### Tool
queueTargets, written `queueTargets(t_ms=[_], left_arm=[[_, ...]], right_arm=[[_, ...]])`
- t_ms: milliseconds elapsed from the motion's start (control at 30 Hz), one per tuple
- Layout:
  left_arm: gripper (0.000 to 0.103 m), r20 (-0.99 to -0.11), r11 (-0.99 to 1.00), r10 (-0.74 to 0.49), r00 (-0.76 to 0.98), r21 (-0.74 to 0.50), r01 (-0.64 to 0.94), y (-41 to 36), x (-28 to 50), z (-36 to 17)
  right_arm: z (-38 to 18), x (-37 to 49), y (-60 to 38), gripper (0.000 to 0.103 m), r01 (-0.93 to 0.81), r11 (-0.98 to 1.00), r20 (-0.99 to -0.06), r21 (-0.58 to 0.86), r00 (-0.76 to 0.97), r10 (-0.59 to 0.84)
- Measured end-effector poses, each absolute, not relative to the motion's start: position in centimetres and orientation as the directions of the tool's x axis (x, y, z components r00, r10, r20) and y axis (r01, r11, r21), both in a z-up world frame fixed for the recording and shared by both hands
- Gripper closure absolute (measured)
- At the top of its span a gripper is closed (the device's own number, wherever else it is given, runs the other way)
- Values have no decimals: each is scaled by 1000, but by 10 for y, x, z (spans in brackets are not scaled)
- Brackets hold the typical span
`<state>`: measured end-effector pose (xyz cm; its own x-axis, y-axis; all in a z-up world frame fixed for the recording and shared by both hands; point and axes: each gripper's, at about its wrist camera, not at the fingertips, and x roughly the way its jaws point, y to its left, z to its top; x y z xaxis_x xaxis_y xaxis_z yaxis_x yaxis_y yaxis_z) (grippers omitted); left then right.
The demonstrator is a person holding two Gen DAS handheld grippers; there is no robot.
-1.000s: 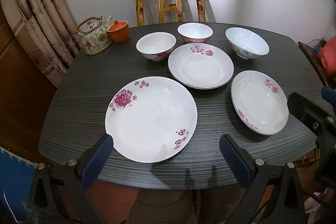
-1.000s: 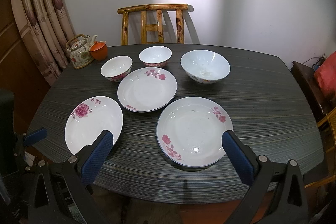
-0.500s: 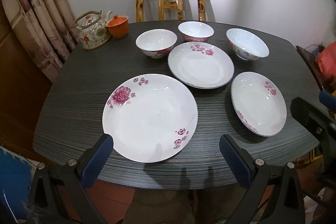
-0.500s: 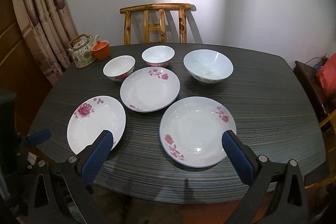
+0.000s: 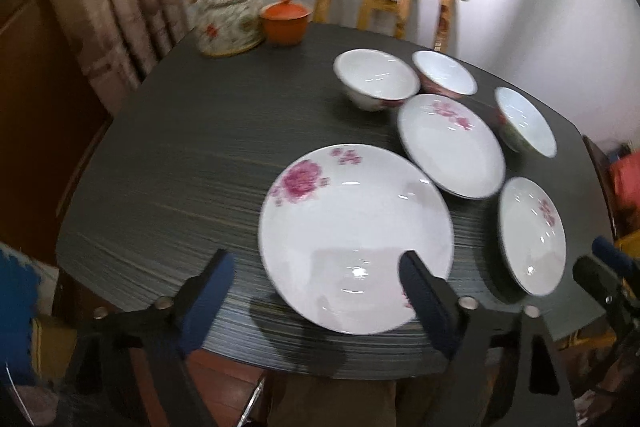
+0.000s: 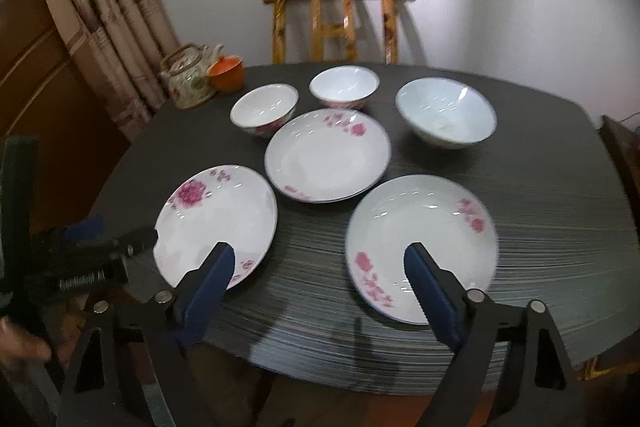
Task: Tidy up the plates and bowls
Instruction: 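Move the left tool to the pink-peony plate rim and close on it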
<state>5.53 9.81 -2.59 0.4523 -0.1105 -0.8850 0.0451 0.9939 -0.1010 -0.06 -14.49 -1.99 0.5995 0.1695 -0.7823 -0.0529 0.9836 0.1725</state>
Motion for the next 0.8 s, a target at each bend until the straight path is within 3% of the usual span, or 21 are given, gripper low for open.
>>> queueTargets(t_ms=[133, 200, 500, 800], left_arm=[[51, -903, 986, -155, 400, -167, 6, 121, 69, -38], [57, -908, 977, -193, 371, -214, -16, 132, 77, -45], [58, -893, 926, -325, 311, -368, -88, 163, 103, -62], [58, -900, 918, -344, 268, -382, -108, 166, 118, -75]], right_arm=[[-28, 13, -131, 25, -91, 981, -798, 173, 571, 194], [-31, 20, -125, 27, -109, 977, -806, 185, 552, 214], [-62, 67, -113, 38, -104, 955, -855, 278, 427, 295], [-84, 95, -106, 45, -87, 947, -881, 311, 349, 321]])
